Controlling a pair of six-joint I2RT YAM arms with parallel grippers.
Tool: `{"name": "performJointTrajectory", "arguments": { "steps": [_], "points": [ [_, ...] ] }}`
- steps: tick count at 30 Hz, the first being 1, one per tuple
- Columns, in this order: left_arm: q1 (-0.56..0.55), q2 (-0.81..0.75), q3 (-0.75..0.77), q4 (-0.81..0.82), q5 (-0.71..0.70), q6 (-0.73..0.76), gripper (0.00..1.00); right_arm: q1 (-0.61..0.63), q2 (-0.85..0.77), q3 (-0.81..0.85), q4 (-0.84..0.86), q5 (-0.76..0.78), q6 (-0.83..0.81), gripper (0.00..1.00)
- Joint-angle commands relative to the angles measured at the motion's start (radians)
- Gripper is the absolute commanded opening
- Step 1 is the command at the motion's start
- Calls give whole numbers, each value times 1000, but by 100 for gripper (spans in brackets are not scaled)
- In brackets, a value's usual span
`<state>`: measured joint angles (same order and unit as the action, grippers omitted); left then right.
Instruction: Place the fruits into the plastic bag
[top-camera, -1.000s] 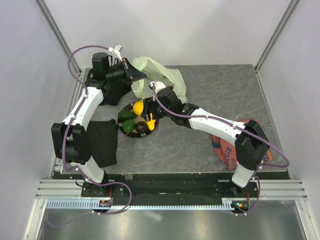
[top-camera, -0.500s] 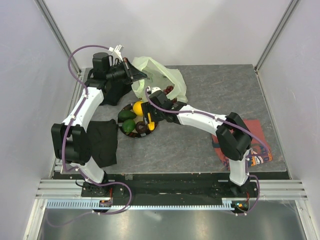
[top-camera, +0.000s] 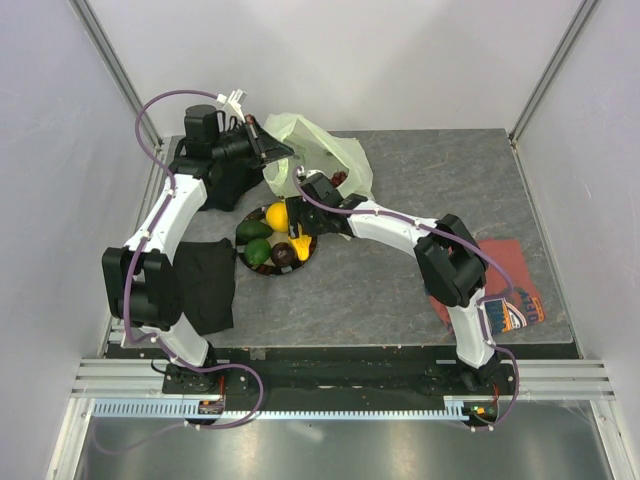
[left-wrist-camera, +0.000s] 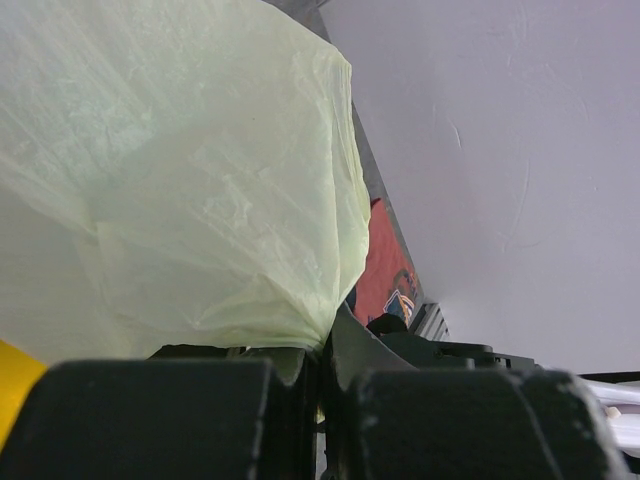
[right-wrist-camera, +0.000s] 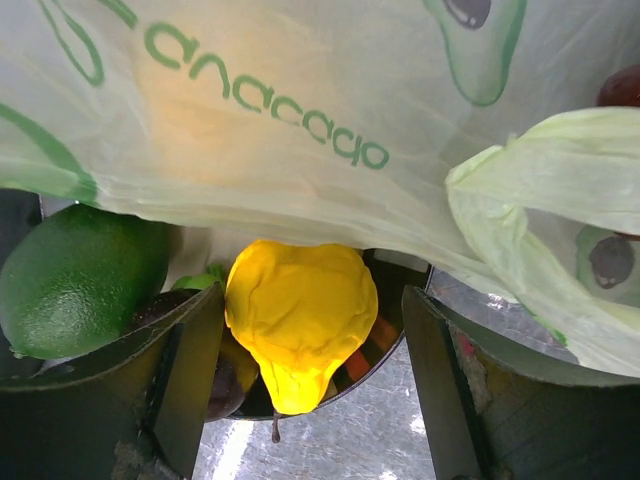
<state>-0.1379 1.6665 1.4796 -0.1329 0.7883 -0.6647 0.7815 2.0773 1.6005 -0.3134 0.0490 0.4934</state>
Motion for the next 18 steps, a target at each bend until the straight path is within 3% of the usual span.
{"name": "performJointTrajectory", "arguments": {
  "steps": [1, 10, 18],
  "points": [
    [-2, -36, 21, 13, 2, 31, 2, 4, 17, 47, -9, -14, 5, 79],
    [-2, -33, 24, 15, 2, 31, 2, 5, 52, 70, -26, -32, 5, 79],
    [-2, -33, 24, 16, 2, 33, 2, 1, 50, 67, -30, -29, 7, 62]
  ]
}}
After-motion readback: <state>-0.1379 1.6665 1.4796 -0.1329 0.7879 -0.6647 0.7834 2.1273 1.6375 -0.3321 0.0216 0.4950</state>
